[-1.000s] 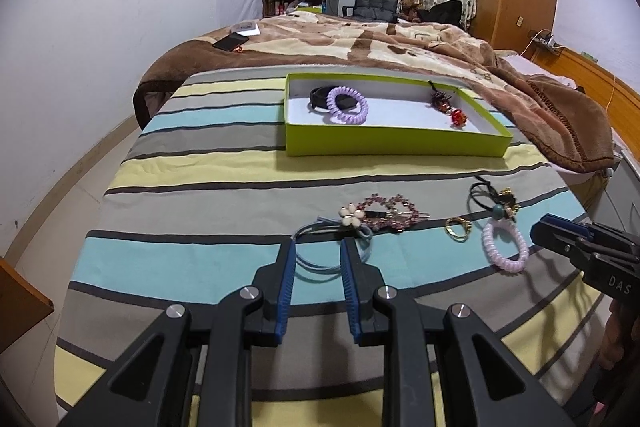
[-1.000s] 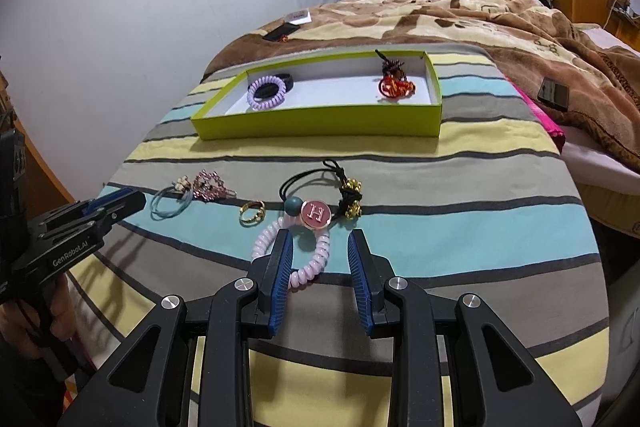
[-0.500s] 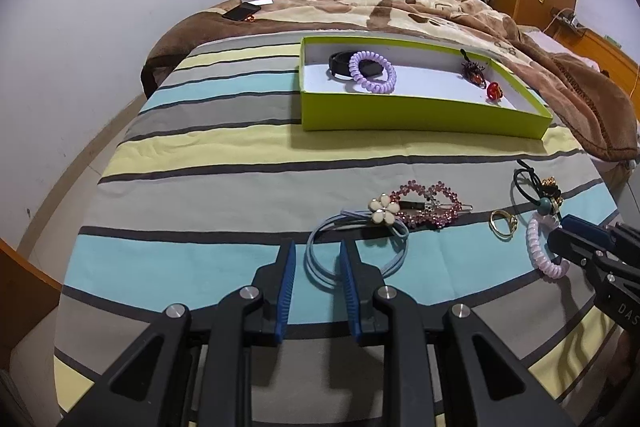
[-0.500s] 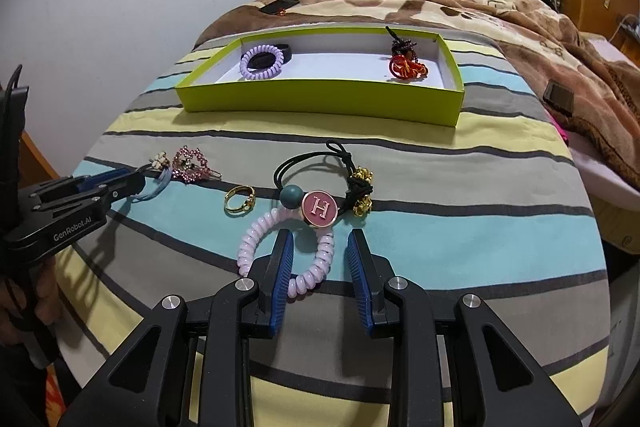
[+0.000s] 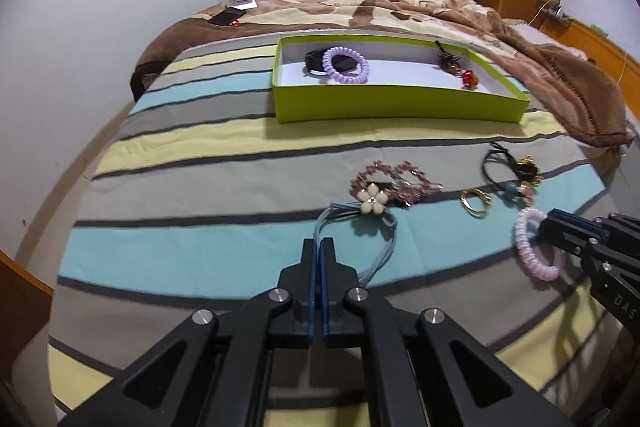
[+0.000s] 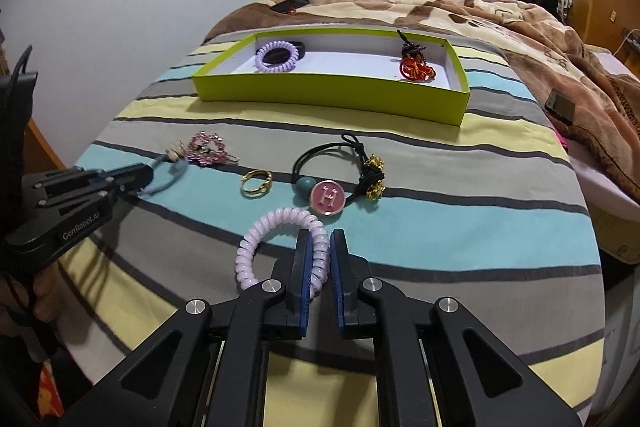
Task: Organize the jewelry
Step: 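Grasp the blue-corded flower hair clip with the left tool while the right grasps the pink coil bracelet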
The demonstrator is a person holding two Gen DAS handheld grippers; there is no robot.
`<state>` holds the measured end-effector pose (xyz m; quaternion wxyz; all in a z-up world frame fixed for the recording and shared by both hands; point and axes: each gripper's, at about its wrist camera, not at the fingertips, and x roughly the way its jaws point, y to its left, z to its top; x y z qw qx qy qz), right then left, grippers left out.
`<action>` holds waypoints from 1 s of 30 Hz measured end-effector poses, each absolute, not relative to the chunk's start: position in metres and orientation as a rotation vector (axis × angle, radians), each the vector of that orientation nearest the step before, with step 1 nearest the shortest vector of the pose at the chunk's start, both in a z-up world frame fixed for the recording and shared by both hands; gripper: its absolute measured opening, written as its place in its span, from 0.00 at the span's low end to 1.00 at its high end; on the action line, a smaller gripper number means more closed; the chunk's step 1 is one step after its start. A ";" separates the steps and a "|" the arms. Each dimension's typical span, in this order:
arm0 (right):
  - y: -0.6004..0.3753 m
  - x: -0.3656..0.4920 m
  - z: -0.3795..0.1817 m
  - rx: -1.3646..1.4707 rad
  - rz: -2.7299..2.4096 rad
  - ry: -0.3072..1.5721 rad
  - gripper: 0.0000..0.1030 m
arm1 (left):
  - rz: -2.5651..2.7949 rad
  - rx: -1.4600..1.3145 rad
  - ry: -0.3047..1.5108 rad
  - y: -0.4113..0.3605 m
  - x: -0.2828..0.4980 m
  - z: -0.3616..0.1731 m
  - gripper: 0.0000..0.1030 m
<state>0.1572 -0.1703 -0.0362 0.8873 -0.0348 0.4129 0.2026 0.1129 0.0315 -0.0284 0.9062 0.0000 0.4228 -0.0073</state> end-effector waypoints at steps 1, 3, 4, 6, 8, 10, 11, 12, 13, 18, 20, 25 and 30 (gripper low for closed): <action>-0.171 0.155 -0.034 -0.068 0.426 0.852 0.09 | -0.028 -0.013 0.872 0.033 0.109 -0.028 0.02; -0.172 0.151 -0.031 -0.061 0.434 0.840 0.09 | -0.041 -0.027 0.869 0.033 0.104 -0.027 0.02; -0.172 0.150 -0.029 -0.058 0.437 0.835 0.09 | -0.047 -0.033 0.864 0.033 0.100 -0.025 0.02; -0.173 0.147 -0.026 -0.054 0.442 0.826 0.09 | -0.059 -0.043 0.854 0.031 0.096 -0.021 0.02; -0.173 0.144 -0.023 -0.047 0.445 0.818 0.09 | -0.074 -0.054 0.840 0.029 0.090 -0.017 0.02; -0.174 0.143 -0.020 -0.042 0.446 0.808 0.09 | -0.087 -0.060 0.824 0.026 0.087 -0.012 0.02; -0.173 0.142 -0.018 -0.039 0.446 0.802 0.09 | -0.093 -0.063 0.815 0.025 0.085 -0.009 0.02; -0.174 0.142 -0.016 -0.035 0.445 0.794 0.09 | -0.098 -0.066 0.808 0.025 0.085 -0.007 0.02; -0.174 0.142 -0.014 -0.032 0.444 0.789 0.09 | -0.103 -0.070 0.799 0.024 0.084 -0.003 0.02; -0.177 0.144 -0.002 -0.021 0.431 0.755 0.09 | -0.119 -0.066 0.756 0.019 0.085 0.011 0.02; -0.179 0.148 0.003 -0.017 0.423 0.740 0.09 | -0.121 -0.062 0.740 0.017 0.088 0.017 0.02; -0.183 0.158 0.014 -0.012 0.402 0.708 0.09 | -0.131 -0.050 0.703 0.013 0.098 0.031 0.02; -0.187 0.168 0.021 -0.007 0.390 0.689 0.09 | -0.138 -0.035 0.680 0.007 0.110 0.040 0.02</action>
